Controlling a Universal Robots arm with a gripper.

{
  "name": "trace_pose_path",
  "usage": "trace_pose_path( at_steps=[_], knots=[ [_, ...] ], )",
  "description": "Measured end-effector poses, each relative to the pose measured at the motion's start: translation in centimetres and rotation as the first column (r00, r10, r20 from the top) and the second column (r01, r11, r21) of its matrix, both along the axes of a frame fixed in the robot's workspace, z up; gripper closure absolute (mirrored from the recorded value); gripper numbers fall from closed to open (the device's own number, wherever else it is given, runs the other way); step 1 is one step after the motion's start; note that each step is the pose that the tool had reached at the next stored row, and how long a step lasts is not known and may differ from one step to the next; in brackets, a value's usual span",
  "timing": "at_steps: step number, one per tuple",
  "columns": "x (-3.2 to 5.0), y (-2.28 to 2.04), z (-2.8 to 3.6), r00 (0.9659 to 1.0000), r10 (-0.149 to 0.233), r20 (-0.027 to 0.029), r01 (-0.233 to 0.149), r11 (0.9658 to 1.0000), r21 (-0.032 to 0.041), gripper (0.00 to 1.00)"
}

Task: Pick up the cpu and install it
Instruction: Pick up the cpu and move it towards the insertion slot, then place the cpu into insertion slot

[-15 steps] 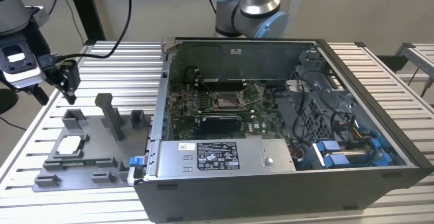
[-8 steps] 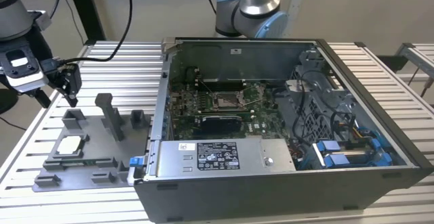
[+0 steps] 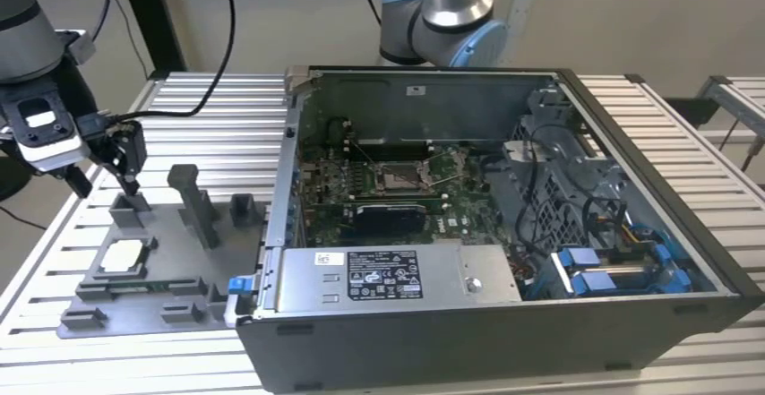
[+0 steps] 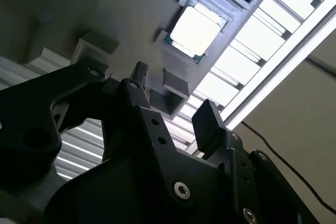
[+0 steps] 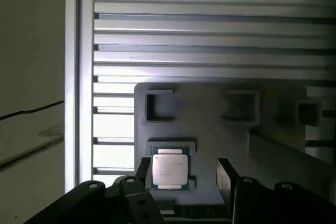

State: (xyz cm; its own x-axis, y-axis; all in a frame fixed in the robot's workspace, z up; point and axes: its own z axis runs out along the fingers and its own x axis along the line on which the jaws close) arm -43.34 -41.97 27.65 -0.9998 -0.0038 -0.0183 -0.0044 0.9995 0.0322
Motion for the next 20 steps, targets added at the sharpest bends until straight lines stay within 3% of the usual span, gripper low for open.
trace_pose_path(
  at_steps=[11,20],
  knots=[
    [-0.01,-0.22,-1.40,1.0000,0.000,-0.0032,0.000,1.0000,-0.0017,0.00],
    [0.00,-1.52,-2.49,1.0000,0.000,-0.0040,0.000,1.0000,-0.0016,0.00]
  ],
)
